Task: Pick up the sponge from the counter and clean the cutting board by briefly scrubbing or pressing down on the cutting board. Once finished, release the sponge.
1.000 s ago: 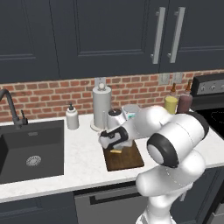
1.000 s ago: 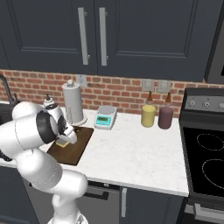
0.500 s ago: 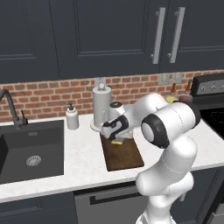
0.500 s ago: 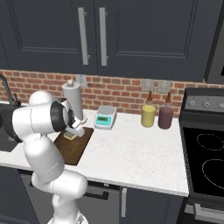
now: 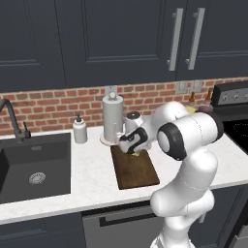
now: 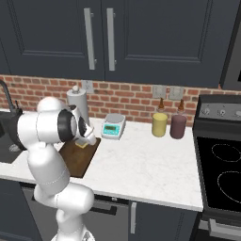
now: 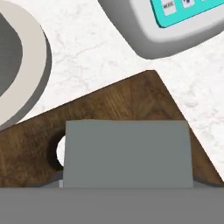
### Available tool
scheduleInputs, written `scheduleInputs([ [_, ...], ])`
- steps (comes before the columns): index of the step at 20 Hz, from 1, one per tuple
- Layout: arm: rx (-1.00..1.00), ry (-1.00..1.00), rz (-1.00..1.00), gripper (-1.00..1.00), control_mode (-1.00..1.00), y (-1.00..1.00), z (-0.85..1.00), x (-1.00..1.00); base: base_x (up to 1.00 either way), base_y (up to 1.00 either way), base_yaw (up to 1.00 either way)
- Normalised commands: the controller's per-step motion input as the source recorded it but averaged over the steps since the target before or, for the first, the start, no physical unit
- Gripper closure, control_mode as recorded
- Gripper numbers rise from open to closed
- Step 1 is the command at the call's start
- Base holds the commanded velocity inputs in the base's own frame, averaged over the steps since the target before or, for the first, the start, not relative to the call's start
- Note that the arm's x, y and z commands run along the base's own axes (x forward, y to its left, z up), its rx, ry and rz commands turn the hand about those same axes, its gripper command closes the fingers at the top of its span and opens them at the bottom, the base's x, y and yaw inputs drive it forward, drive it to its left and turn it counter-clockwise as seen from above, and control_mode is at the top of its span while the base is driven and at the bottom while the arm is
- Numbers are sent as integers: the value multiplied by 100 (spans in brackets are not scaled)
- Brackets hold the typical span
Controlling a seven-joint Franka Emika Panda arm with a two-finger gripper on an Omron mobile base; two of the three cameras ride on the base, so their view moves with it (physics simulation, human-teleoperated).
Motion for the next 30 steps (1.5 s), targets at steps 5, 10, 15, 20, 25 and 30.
scheduleInputs([
  [5, -5, -36, 0, 100, -100, 0, -15, -33, 0, 0, 0],
  [10, -4, -32, 0, 100, -100, 0, -6, -50, 0, 0, 0],
  [15, 0, 2, 0, 100, -100, 10, 5, -33, 0, 0, 0],
  [20, 0, 29, 0, 100, -100, 24, 19, -23, 0, 0, 0],
  [25, 0, 27, 0, 100, -100, 18, 15, -14, 0, 0, 0],
  [30, 0, 8, 0, 100, -100, 1, 31, 1, 0, 0, 0],
])
